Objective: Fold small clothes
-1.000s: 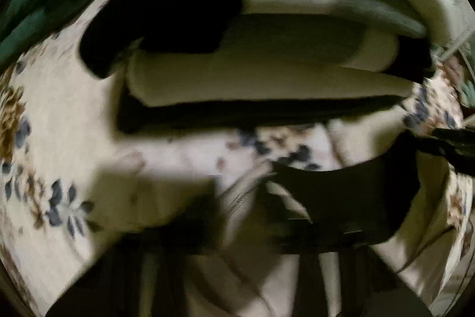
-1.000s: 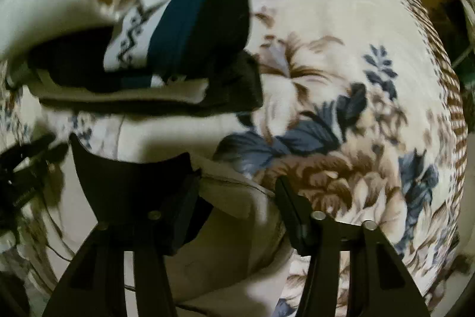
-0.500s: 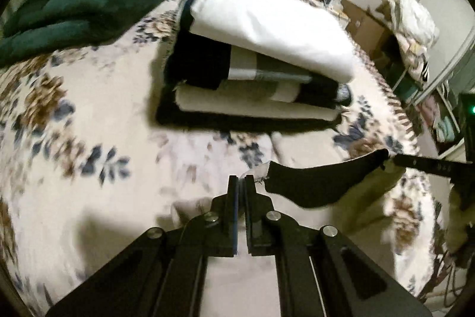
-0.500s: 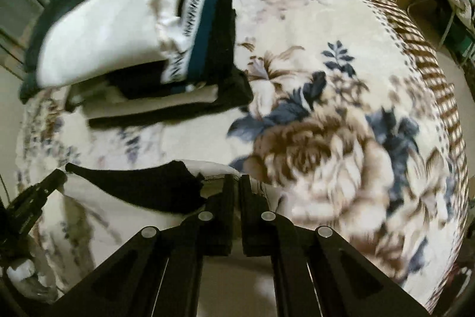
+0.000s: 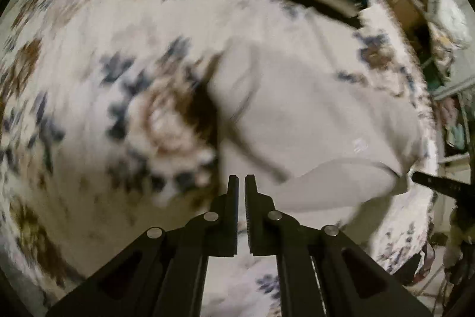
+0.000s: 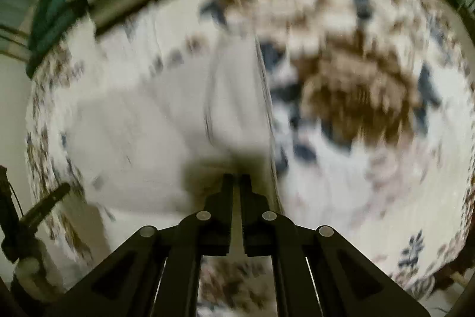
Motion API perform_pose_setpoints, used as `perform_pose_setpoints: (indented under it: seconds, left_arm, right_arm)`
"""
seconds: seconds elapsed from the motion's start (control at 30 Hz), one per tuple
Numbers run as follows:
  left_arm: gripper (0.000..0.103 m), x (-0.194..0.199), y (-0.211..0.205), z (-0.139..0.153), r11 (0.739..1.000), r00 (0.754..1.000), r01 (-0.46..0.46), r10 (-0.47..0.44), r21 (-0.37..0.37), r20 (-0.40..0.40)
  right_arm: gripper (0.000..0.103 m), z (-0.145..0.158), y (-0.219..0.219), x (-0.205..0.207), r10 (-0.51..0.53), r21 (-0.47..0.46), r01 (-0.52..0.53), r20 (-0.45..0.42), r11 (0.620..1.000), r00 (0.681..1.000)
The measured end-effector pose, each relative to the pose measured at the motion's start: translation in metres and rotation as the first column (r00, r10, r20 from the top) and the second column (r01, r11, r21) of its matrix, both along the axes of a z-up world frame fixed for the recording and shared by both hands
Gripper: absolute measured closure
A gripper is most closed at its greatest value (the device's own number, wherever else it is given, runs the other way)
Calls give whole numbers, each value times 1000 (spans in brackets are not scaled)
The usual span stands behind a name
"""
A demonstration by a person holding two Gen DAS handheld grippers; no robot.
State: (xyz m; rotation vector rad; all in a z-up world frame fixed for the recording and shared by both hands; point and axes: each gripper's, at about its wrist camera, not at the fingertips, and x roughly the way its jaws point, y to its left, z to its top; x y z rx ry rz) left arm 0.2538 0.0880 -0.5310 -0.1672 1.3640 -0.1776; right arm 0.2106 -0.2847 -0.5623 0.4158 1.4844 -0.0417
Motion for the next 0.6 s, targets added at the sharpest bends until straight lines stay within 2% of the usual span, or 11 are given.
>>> perform_pose_setpoints:
  seconds: [0.07,0.1,0.13,0.2,0.3,0.43,0.47,0.5,0.53,0.57,0.6]
  left_arm:
    - [97,-7,11,1,998,999,-48,47,-32,-23]
    - [91,-8,17,1,993,996,-83,81,-82,-32]
    - [86,-6,22,1,985,993,-112,108,-130,-42]
    - [63,3,29,1,958,984,-176,164,-228,-70]
    - [56,22,27,-1,907,973,-230,216,-354,-79]
    - [56,48,6,-16,907,974,-226,212,-356,-79]
    - [59,51,3,-21,905,973,-231,218,-357,-77]
    - [69,53,1,-24,908,971,-240,231,-343,-66]
    - [85,54,-2,-24,913,969,-244,242,-328,-49]
    - [101,53,-3,-23,917,971,-237,238,-322,-36]
    - [101,51,-5,-16,923,971,-230,239,-309,-8]
  right_arm:
    - [74,-2,-8,-7,-29,23,29,-17,999,999]
    - [63,0,-15,-12,-60,38,61,-13,997,998]
    - [59,2,-21,-13,-87,55,87,-7,995,996]
    - [58,7,-35,-15,-162,125,161,3,979,987]
    - [58,6,-53,-12,-297,261,285,5,922,955]
    - [53,-3,-61,3,-413,373,382,4,846,911]
    - [53,-10,-61,7,-431,400,400,-14,825,902]
    - [53,-18,-60,10,-456,420,427,-36,801,889]
    - [59,-19,-56,15,-467,421,439,-40,794,883]
    - [83,-20,-57,16,-488,412,457,-35,788,872]
    - [92,-19,-55,17,-494,405,462,-29,789,869]
